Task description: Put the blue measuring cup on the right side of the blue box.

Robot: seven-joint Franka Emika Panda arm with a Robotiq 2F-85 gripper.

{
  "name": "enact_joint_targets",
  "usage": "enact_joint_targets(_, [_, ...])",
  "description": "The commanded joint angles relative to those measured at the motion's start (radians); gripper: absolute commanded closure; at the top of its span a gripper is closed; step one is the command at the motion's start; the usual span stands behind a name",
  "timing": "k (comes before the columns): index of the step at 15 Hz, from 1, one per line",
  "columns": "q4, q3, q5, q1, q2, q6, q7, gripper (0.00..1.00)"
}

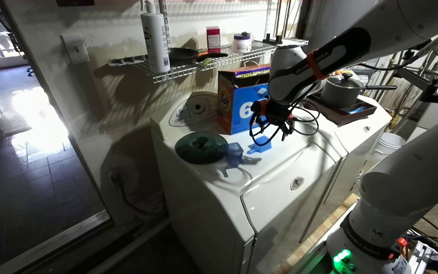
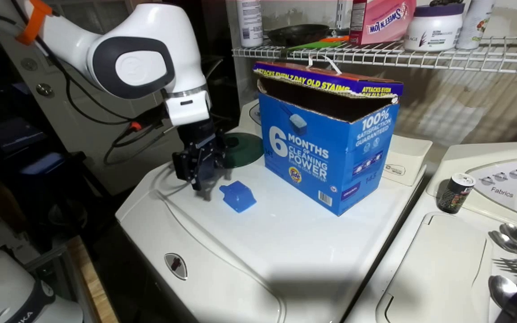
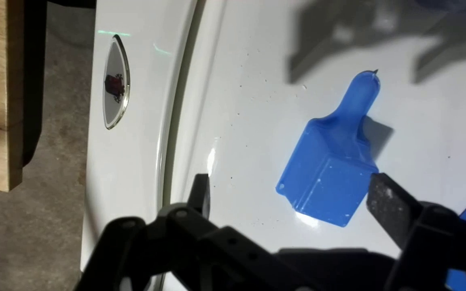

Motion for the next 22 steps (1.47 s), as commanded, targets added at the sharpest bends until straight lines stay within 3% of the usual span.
enact_joint_targets(1, [0.043,-0.012,-0.021,-0.007,0.097,0.048,0.053,0.00])
enact_joint_targets(6, [0.083,-0.042,-0.007,0.008,0.195,0.085,0.087,0.00])
enact_joint_targets(15, [0.127,-0.073,-0.007,0.029,0.261,0.171,0.110,0.01])
enact_joint_targets(16, [0.132,-0.077,-0.006,0.031,0.268,0.171,0.110,0.09])
enact_joint_targets(18, [0.140,-0.084,-0.008,0.036,0.281,0.161,0.106,0.13])
enact_joint_targets(19, [0.144,-0.087,-0.008,0.038,0.286,0.157,0.104,0.21])
enact_joint_targets(20, [0.147,-0.091,-0.008,0.040,0.291,0.155,0.104,0.20])
enact_joint_targets(22, [0.154,-0.097,-0.013,0.043,0.299,0.147,0.103,0.37])
